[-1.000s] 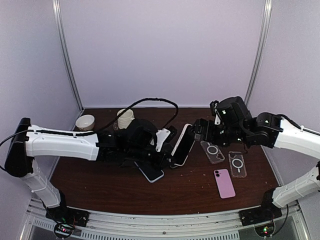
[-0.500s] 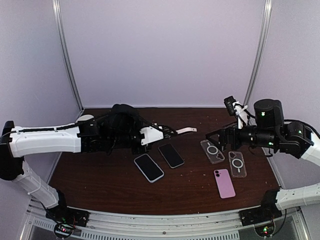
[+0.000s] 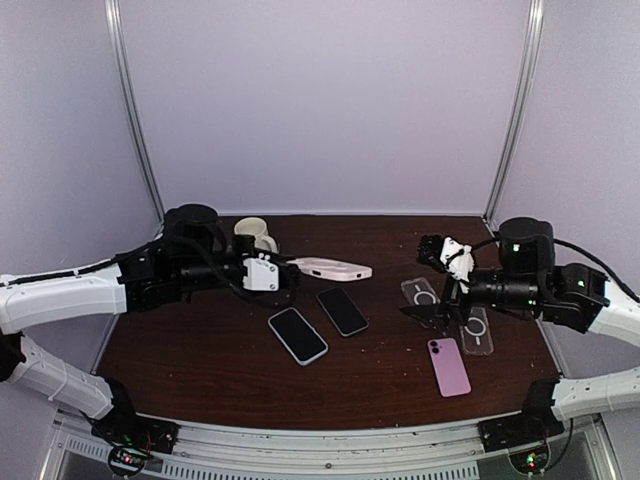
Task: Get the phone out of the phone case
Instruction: Pass from the left arm to the right
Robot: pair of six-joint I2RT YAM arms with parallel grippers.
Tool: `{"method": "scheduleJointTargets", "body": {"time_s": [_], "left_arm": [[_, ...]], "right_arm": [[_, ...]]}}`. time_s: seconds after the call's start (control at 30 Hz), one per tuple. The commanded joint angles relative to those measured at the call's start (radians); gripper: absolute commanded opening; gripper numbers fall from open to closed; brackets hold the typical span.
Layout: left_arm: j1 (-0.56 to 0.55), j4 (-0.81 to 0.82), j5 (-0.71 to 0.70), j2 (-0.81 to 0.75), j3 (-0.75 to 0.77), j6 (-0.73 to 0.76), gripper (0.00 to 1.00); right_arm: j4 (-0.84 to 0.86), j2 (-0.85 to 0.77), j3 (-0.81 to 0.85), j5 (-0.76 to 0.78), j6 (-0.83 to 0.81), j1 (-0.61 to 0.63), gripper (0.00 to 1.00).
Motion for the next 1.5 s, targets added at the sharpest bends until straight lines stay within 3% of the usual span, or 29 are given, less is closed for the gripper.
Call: {"method": "scheduleJointTargets", "body": {"time_s": [0.0,0.3,0.7,0.93,1.13,1.47], "left_arm": [[0.01,0.061,0.197,-0.061,0.002,-0.018,0.0],[0.01,0.113,0.3,-0.045,0.012,-0.155,0.0],[0.011,0.068,0.335,-0.029,0.031,-0.157,0.0],[0.011,0.058,0.331,-0.024,0.031,-0.15,0.0],[0.01,0.055,0.309,-0.017,0.033,-0.149,0.0],[0.01,0.048,0.3,-0.016,0.032,-0.136,0.0]], "right_arm": [[0.045,0.074,0.07,0.002,-0.214,0.038,1.0],[0.081,0.164,0.18,0.018,-0.305,0.173,0.79],[0.108,0.249,0.234,0.081,-0.343,0.262,0.48],[0.127,0.272,0.244,0.099,-0.345,0.276,0.36],[0.127,0.267,0.243,0.123,-0.339,0.292,0.35],[0.104,0.299,0.244,0.173,-0.341,0.305,0.14]]}}
